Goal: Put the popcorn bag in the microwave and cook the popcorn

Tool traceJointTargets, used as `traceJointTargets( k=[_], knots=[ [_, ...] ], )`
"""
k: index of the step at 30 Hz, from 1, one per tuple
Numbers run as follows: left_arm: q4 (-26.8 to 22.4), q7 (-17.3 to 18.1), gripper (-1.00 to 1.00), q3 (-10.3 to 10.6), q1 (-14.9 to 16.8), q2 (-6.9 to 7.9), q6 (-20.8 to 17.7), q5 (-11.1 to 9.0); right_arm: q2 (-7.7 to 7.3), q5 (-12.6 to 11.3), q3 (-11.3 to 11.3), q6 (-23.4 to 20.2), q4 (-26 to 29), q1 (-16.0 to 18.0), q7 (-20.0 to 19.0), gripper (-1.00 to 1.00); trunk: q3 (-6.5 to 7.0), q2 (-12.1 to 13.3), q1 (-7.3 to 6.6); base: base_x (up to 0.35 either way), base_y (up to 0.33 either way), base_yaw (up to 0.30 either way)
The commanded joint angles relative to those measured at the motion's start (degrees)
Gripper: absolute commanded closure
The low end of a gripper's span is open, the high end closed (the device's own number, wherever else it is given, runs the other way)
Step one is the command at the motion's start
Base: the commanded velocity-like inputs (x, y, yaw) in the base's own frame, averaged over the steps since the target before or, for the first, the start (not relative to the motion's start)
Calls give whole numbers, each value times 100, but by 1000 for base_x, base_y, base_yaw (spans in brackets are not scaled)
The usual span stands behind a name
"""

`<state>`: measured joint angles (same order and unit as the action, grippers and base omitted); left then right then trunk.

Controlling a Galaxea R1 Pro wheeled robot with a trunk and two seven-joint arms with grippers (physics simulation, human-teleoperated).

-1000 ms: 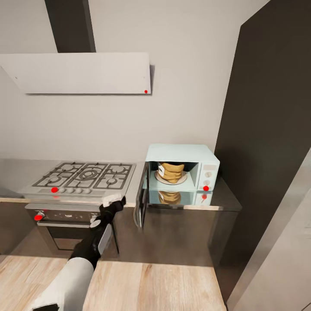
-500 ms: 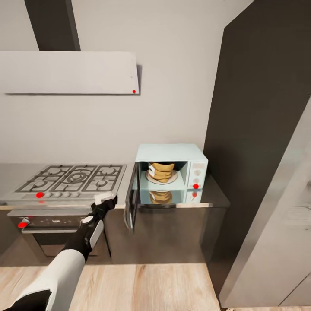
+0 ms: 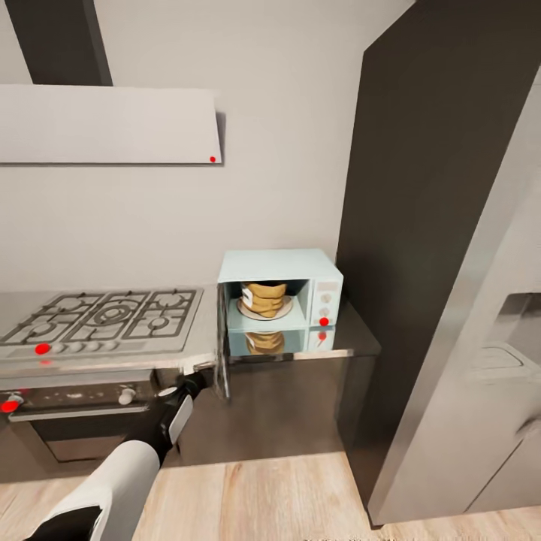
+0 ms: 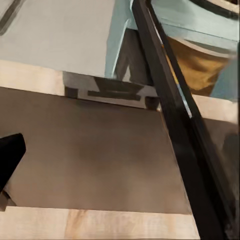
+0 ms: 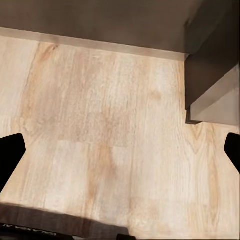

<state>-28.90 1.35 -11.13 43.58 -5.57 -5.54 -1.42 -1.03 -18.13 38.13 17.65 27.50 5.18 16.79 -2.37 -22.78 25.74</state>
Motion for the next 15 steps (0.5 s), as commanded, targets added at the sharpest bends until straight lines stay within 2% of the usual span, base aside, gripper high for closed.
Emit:
traceJointTargets(
  k=[1, 15],
  knots=[
    [-12, 15, -100, -30, 2, -42, -38, -16, -6, -50, 49, 19, -8, 9, 30, -100, -13, -13, 4, 0, 0, -289],
    [-31, 2, -100, -21, 53, -302, -65, -16, 1, -51, 53, 19, -32, 9, 18, -100, -13, -13, 4, 0, 0, -299]
  ],
)
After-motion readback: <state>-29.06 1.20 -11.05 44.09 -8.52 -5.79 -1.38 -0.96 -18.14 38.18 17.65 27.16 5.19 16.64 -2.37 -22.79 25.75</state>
